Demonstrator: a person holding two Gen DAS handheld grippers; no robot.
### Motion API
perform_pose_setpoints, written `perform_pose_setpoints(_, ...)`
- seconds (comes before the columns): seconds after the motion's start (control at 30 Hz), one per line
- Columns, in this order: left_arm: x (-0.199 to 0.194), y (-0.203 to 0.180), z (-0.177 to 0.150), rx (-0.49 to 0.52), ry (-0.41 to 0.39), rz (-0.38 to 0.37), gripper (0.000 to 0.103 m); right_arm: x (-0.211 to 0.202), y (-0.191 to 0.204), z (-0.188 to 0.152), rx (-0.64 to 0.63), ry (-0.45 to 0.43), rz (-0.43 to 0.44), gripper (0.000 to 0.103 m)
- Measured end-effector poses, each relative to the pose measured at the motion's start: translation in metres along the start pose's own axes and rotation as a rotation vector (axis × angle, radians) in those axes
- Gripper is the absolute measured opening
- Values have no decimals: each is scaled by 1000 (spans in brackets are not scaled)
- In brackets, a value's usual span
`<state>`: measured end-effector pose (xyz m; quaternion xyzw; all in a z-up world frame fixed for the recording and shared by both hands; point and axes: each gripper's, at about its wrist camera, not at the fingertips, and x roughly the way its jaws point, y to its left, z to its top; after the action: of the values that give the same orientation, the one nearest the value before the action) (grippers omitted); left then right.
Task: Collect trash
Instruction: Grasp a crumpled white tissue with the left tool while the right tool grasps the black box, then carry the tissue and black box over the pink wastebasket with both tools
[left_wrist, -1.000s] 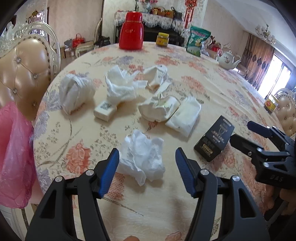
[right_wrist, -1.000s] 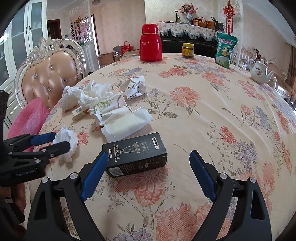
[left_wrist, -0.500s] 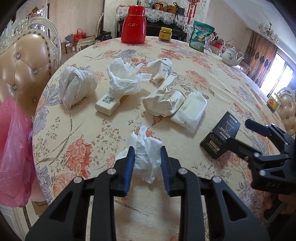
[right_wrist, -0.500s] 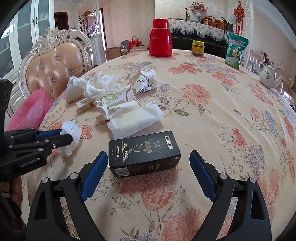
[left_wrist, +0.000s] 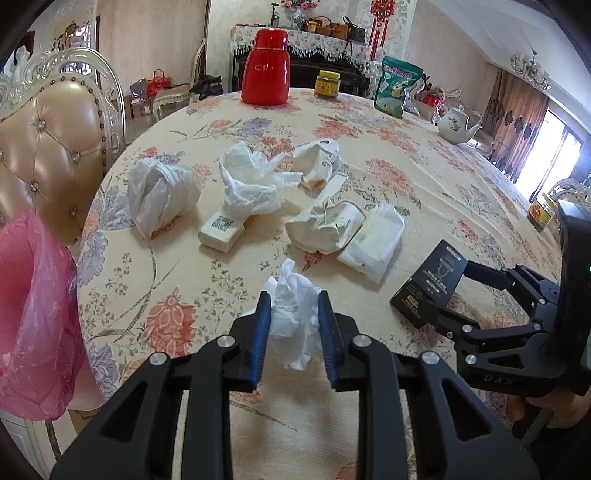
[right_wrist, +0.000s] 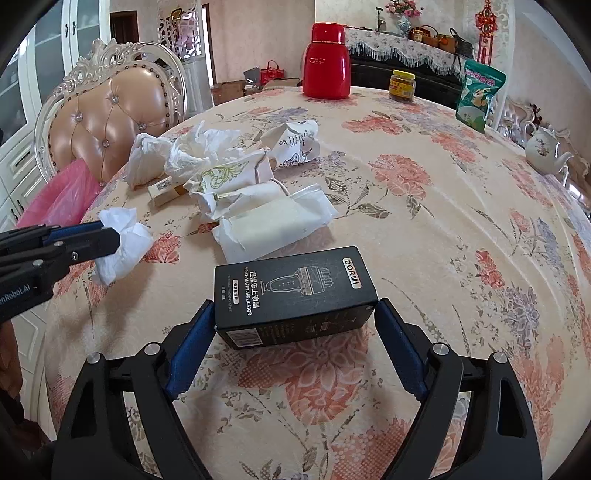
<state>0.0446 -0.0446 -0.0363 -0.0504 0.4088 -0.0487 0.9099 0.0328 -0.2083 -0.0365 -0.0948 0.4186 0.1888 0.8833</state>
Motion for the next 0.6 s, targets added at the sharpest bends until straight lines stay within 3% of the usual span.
perform_pose_setpoints(0.6, -26, 10, 7, -2, -71, -16, 20, -33, 4, 17, 50, -92, -20, 80)
